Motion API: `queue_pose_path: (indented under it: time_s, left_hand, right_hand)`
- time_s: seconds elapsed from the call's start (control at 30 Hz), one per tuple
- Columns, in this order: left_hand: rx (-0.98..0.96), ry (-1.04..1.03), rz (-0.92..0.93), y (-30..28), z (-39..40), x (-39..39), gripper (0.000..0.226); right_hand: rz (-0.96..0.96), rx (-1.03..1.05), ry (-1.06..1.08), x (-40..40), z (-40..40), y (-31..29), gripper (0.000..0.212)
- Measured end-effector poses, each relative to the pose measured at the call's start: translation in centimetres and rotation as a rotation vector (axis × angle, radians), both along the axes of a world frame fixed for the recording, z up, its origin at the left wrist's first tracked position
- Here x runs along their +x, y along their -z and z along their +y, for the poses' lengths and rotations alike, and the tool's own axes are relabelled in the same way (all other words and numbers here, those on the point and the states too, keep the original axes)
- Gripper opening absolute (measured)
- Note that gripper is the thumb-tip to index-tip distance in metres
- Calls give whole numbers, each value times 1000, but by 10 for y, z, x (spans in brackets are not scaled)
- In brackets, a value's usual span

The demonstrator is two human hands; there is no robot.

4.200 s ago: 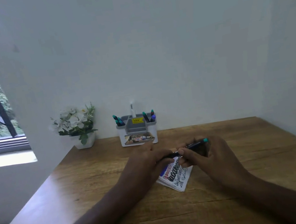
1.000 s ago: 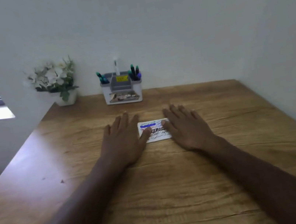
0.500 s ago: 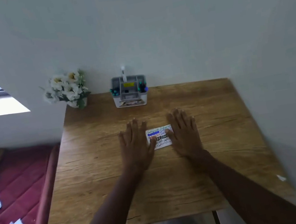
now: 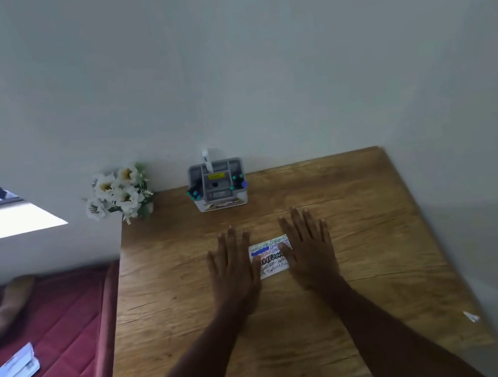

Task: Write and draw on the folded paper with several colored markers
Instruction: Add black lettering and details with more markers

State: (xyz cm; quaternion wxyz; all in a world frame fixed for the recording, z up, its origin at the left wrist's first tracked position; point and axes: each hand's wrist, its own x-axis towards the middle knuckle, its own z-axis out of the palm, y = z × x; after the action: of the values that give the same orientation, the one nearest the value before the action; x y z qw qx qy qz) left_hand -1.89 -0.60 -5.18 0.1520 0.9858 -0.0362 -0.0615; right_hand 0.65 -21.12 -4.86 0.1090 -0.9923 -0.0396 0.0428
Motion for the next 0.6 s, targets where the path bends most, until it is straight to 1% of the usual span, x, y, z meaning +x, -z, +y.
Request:
queue_pose_path:
  time_s: [0.2, 0.37, 0.53, 0.6]
  left_hand:
    - [13, 10, -6, 1, 0, 1, 64]
    - [-14, 19, 20, 2, 3, 4, 64]
    - [-38, 46, 66, -1, 13, 6, 65]
    - [-40, 72, 39, -8, 22, 6, 67]
  right_hand:
    - [1, 12, -2, 0, 0, 0, 64]
    - [14, 18, 6, -1, 0, -5, 65]
    - [45, -19, -1, 1, 3, -4, 67]
    - [41, -34, -15, 1, 4, -7, 69]
